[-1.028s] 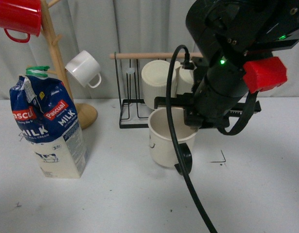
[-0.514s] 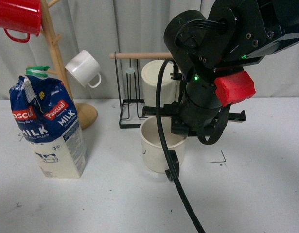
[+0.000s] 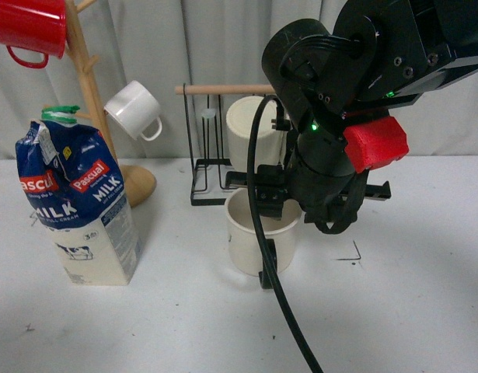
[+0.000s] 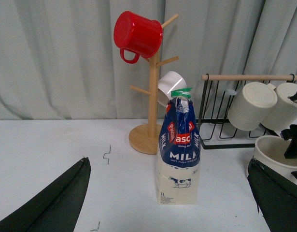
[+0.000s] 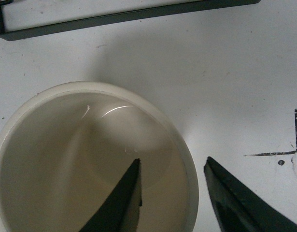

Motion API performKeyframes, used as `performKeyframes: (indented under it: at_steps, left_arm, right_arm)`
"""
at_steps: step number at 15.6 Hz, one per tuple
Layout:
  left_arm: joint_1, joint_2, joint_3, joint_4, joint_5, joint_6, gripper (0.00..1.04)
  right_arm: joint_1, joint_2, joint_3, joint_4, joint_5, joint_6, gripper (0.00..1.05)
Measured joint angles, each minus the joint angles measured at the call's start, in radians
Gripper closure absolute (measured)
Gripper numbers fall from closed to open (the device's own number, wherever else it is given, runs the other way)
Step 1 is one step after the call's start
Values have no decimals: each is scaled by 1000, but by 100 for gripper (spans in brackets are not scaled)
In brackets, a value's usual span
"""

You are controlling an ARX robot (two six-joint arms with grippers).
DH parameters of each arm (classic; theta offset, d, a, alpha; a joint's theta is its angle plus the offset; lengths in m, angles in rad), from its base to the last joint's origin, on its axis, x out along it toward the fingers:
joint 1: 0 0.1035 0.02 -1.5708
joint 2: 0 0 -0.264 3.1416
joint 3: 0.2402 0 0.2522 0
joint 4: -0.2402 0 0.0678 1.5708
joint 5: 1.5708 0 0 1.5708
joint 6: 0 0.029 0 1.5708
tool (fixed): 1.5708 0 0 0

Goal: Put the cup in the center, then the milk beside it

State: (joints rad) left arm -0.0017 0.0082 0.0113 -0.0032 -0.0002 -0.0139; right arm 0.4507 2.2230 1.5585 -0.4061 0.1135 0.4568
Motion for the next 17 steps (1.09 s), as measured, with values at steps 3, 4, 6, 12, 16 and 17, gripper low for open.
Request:
performKeyframes:
  at_steps: [3, 4, 6, 12, 16, 17]
  left_arm:
    - [0, 0, 0, 0, 0, 0, 7]
    - [0, 0, 0, 0, 0, 0, 7]
    - [0, 0, 0, 0, 0, 0, 7]
    - [0, 0, 0, 0, 0, 0, 7]
    - [0, 0, 0, 0, 0, 0, 7]
    - [0, 0, 0, 0, 0, 0, 7]
  right_arm:
    - [-5, -22, -16, 35, -43, 0, 33]
    - [-7, -48, -34, 61, -66, 0, 24]
    - [-24, -173, -114, 185, -133, 0, 4]
    - [-96, -637, -633, 959, 143, -253, 31]
    - [-221, -952, -1049, 1207, 122, -430, 76]
    - [-239, -975, -1135, 1209, 87, -441, 91]
